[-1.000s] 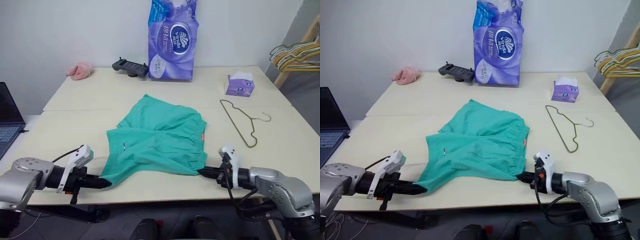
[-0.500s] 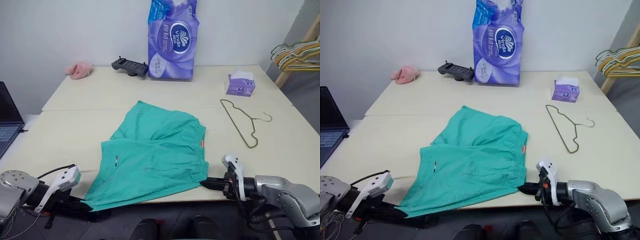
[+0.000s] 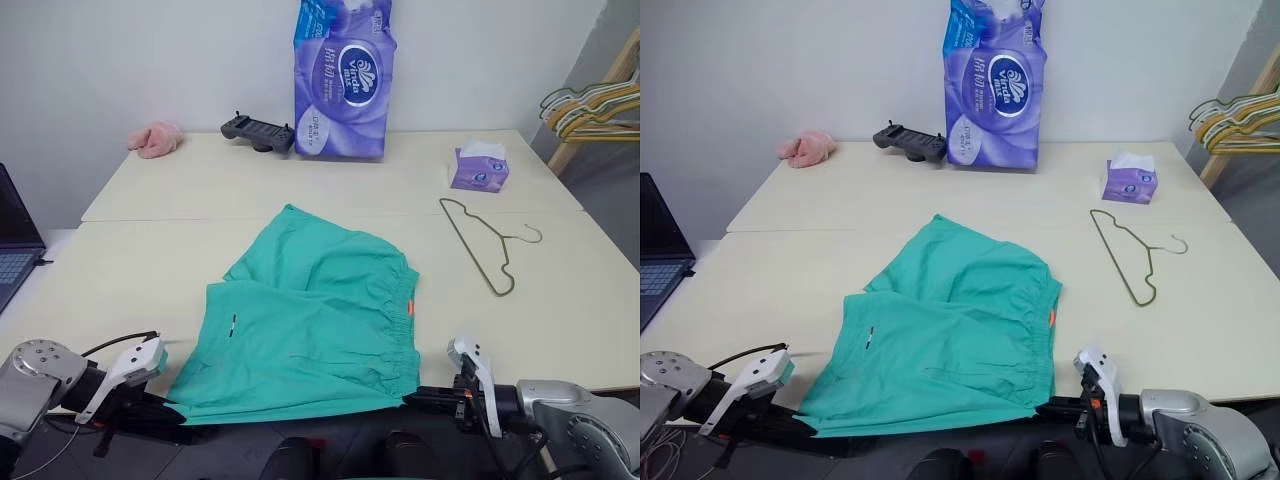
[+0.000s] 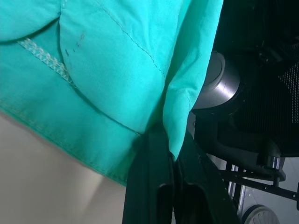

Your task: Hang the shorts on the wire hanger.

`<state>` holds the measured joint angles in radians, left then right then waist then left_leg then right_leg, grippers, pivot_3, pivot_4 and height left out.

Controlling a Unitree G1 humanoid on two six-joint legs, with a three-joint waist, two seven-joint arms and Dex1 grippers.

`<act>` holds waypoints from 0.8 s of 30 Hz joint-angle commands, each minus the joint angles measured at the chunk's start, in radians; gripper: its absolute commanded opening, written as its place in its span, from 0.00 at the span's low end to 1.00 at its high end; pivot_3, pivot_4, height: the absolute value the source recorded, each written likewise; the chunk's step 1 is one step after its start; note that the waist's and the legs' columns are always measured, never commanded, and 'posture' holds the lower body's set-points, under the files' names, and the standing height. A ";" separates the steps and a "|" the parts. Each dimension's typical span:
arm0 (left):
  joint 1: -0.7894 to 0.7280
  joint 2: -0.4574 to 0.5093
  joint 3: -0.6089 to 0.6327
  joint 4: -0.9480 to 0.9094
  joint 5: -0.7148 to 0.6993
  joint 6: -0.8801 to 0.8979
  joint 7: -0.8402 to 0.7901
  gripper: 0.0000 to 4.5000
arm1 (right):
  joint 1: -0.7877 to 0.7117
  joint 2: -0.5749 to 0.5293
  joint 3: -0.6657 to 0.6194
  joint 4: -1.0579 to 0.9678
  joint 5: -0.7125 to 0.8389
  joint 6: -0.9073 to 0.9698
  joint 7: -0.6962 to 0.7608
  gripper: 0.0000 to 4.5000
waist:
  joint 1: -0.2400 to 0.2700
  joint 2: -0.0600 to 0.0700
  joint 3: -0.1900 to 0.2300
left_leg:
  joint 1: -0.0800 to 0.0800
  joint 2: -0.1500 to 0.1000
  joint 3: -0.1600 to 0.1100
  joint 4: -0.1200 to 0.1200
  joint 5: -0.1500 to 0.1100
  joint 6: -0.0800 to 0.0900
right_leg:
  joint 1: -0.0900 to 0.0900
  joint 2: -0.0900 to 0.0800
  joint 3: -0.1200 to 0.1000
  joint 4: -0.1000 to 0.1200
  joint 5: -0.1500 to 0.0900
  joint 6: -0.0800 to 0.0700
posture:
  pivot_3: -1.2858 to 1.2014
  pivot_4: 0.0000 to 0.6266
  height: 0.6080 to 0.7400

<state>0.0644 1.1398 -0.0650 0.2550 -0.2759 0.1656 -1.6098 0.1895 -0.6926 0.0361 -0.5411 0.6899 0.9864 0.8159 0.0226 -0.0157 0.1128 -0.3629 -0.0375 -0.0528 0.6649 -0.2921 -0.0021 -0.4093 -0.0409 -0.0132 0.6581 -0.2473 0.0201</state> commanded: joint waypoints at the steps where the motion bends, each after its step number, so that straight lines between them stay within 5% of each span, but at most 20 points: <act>1: -0.017 0.044 -0.035 0.037 -0.009 -0.010 -0.005 0.25 | 0.008 -0.017 -0.017 -0.013 0.013 -0.020 0.008 0.21 | 0.001 0.001 0.000 | 0.000 0.000 0.000 0.000 0.000 0.000 | 0.000 0.000 0.000 0.000 0.000 0.000 | 0.53 0.15 1.00; 12: -0.019 0.122 -0.109 0.108 -0.045 -0.079 -0.005 0.93 | 0.083 -0.115 -0.075 -0.053 0.078 -0.011 0.067 1.00 | 0.004 0.015 0.001 | 0.007 0.015 0.005 -0.001 0.001 0.001 | 0.005 0.001 -0.014 0.001 -0.004 -0.007 | 0.52 0.15 1.00; 18: -0.030 0.267 -0.210 0.209 -0.100 -0.163 -0.005 0.96 | 0.235 -0.314 -0.133 -0.132 0.102 -0.014 0.205 1.00 | 0.000 0.011 0.004 | 0.001 0.025 0.004 -0.002 0.001 0.001 | 0.005 0.008 -0.023 0.004 -0.006 -0.010 | 0.52 0.14 1.00; 24: -0.457 0.176 -0.222 0.456 -0.147 -0.003 -0.005 0.96 | 0.088 -0.337 -0.255 -0.096 0.242 0.033 0.195 1.00 | 0.019 0.012 0.016 | 0.000 0.031 0.005 -0.001 0.001 0.001 | 0.005 0.014 -0.027 0.003 -0.006 -0.010 | 0.52 0.15 1.00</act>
<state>-0.2313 1.3436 -0.3909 0.6253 -0.3881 0.1126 -1.6126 0.3445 -1.0425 -0.1730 -0.6294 0.8600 1.0033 1.0294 0.0417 -0.0036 0.1284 -0.3629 -0.0053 -0.0468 0.6640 -0.2904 -0.0003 -0.4050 -0.0258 -0.0422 0.6604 -0.2532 0.0100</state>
